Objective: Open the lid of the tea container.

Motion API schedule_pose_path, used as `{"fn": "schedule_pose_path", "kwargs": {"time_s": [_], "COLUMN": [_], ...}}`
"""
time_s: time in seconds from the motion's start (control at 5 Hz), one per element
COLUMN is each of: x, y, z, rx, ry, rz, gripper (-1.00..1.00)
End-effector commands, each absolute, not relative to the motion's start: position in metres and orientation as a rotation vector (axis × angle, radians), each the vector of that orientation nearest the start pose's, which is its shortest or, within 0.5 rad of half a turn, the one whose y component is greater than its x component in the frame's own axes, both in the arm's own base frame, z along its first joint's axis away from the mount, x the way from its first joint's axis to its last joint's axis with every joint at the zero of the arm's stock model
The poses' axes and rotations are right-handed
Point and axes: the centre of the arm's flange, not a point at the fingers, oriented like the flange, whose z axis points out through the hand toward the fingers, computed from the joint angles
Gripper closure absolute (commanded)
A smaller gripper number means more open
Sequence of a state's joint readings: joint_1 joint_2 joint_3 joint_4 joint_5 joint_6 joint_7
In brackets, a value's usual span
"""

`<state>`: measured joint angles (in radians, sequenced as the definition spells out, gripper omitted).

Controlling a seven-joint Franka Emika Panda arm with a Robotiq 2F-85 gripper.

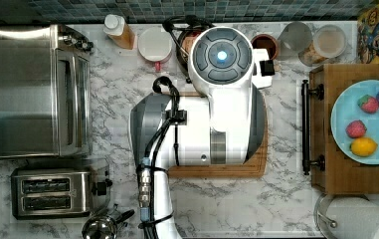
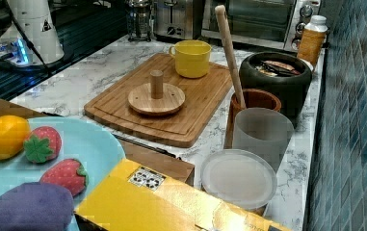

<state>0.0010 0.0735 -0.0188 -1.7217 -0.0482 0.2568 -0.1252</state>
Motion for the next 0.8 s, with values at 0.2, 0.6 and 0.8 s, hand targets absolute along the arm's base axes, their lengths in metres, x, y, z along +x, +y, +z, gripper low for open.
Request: {"fn": "schedule_pose_path", "kwargs": {"time_s": [0.2,0.6,0.8], "x": [0.578,0.552,0.543], "y": [-0.014,-0.036,-0.054], "z": [0.527,0.482,0.464], "rx": [-3.042,-3.076,-3.051], "ry": [1.013,1.07,1.166], "rz": [-0.082,0.079,0.148], "gripper": [1.0,1.0,1.0]}}
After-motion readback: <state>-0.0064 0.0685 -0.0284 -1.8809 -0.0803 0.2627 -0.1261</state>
